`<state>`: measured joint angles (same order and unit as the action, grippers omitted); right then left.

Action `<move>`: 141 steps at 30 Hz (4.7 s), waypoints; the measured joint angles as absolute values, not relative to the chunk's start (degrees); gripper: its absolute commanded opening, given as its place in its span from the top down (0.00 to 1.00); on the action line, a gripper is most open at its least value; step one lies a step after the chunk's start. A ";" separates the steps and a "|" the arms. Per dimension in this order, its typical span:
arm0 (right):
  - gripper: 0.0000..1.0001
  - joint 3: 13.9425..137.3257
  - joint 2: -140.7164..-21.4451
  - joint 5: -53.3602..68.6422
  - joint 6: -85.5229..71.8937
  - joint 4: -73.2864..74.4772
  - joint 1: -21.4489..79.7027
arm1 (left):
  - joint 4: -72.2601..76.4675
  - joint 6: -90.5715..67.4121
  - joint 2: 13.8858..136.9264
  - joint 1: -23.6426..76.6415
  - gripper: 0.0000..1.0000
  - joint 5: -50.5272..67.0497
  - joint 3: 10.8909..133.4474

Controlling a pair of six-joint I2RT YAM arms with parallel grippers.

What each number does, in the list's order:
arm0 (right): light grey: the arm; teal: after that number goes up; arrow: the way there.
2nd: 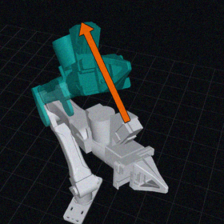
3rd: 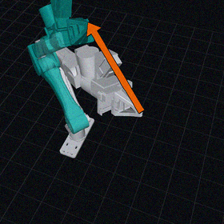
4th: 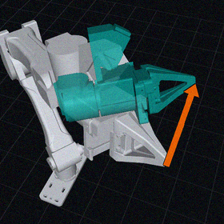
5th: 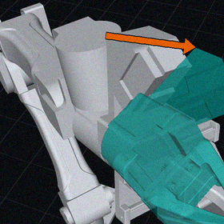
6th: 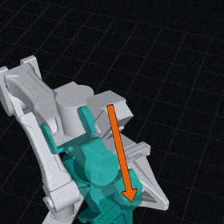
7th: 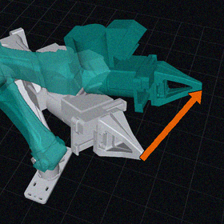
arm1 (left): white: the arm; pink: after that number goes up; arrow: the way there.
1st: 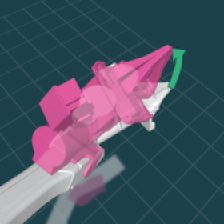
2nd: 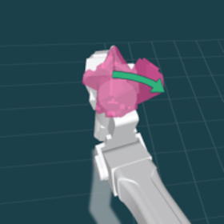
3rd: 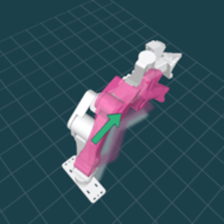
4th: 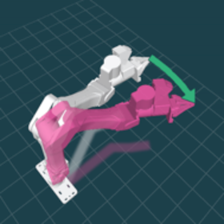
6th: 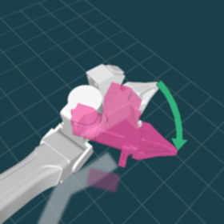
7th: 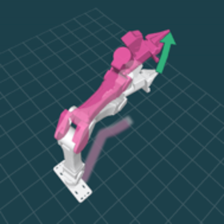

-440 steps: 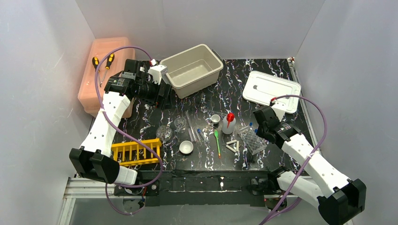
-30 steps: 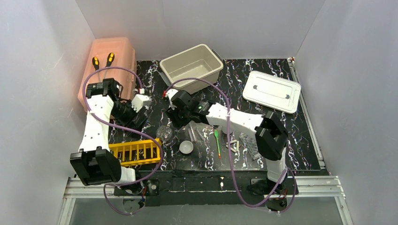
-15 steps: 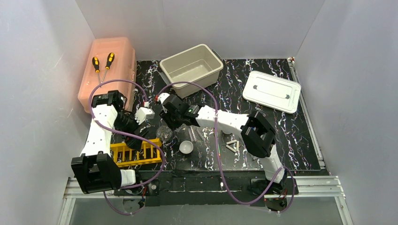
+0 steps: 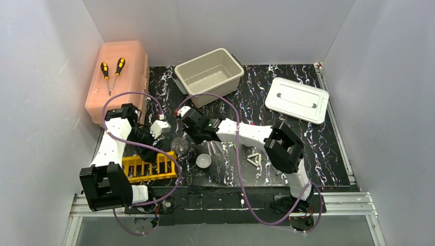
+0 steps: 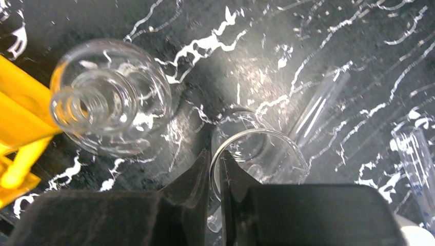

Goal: Organize the chemistry lab equipment
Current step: Adjust the chemistry item at the center of the board, then adjust the test tube rack at the center of the board.

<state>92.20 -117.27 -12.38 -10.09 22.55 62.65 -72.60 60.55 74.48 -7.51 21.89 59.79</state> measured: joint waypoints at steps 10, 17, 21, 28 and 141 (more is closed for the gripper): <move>0.69 86.02 -109.97 -17.56 -9.26 25.58 62.65 | -66.39 57.84 74.98 -7.51 0.63 24.45 56.51; 0.52 85.06 -107.09 -19.25 -8.91 26.17 62.65 | -64.16 55.35 77.10 -6.20 0.65 26.17 56.95; 0.49 84.71 -106.21 -18.46 -9.19 25.93 62.63 | -61.08 53.91 79.22 -4.40 0.66 25.82 56.53; 0.49 86.65 -106.63 -13.02 -10.57 23.99 62.63 | -60.10 51.77 78.98 -3.88 0.73 24.34 56.53; 0.99 99.66 -123.66 17.34 -8.75 6.85 70.89 | -52.90 54.98 69.89 -41.52 0.06 2.17 52.36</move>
